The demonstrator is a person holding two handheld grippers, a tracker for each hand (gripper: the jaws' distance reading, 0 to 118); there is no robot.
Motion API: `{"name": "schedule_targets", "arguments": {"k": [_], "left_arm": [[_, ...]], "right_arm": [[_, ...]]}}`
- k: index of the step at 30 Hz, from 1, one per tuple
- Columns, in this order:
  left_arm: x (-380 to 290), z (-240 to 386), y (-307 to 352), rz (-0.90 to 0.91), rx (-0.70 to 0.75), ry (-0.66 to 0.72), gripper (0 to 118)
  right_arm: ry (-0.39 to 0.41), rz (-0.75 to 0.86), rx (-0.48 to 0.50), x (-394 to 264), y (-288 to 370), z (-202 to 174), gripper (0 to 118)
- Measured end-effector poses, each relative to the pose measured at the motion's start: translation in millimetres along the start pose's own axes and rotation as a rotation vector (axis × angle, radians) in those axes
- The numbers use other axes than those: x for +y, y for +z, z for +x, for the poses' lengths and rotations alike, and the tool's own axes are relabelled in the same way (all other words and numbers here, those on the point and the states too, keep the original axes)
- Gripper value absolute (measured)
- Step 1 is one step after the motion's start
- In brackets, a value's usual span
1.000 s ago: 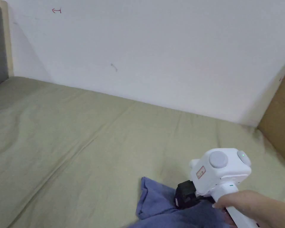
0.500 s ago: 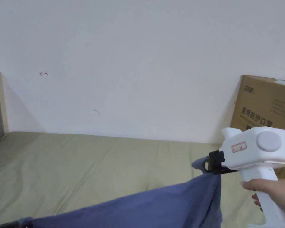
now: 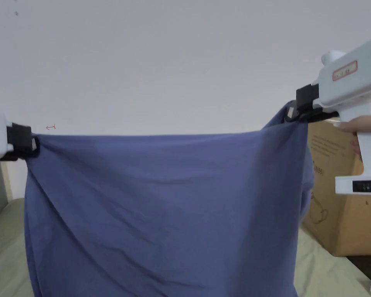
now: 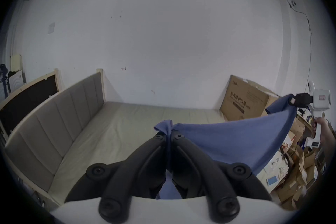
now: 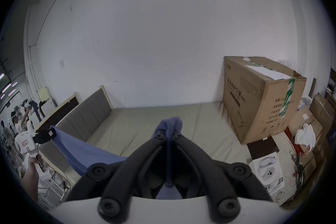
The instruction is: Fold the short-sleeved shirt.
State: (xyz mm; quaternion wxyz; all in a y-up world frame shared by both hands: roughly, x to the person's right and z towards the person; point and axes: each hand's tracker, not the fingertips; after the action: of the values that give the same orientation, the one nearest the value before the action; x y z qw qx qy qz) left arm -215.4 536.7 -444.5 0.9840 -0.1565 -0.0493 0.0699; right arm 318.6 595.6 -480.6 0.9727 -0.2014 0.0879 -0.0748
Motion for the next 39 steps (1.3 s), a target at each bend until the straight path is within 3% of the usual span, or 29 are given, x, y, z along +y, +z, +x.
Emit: {"name": "schedule_targets", "arguments": {"k": [5, 13, 21, 28, 33, 36, 39], "left_arm": [[41.0, 12.3, -13.2, 0.043, 0.029, -0.033, 3], [82.2, 16.6, -102.4, 0.060, 0.091, -0.015, 3], [105.6, 15.0, -207.3, 0.135, 0.144, -0.018, 3], [96.9, 9.8, -257.6, 0.181, 0.171, -0.093, 3], [45.6, -4.0, -307.3, 0.080, 0.156, -0.089, 3], [-25.8, -21.8, -340.3, -0.074, 0.118, -0.020, 3], [-143.0, -34.6, -341.7, -0.273, 0.109, 0.072, 3]], "right_arm": [[0.010, 0.066, -0.033, 34.5, -8.1, -11.4, 1], [0.006, 0.102, -0.126, 78.7, -96.8, -17.4, 1], [0.004, 0.200, -0.183, 122.8, -198.4, -2.1, 1], [0.048, 0.280, -0.241, 127.7, -236.0, -1.1, 1], [0.074, 0.266, -0.265, 64.4, -271.2, 14.8, 1], [0.052, 0.156, -0.278, -28.2, -304.1, 35.0, 1], [-0.042, -0.062, -0.290, -163.6, -327.3, 55.1, 1]]}}
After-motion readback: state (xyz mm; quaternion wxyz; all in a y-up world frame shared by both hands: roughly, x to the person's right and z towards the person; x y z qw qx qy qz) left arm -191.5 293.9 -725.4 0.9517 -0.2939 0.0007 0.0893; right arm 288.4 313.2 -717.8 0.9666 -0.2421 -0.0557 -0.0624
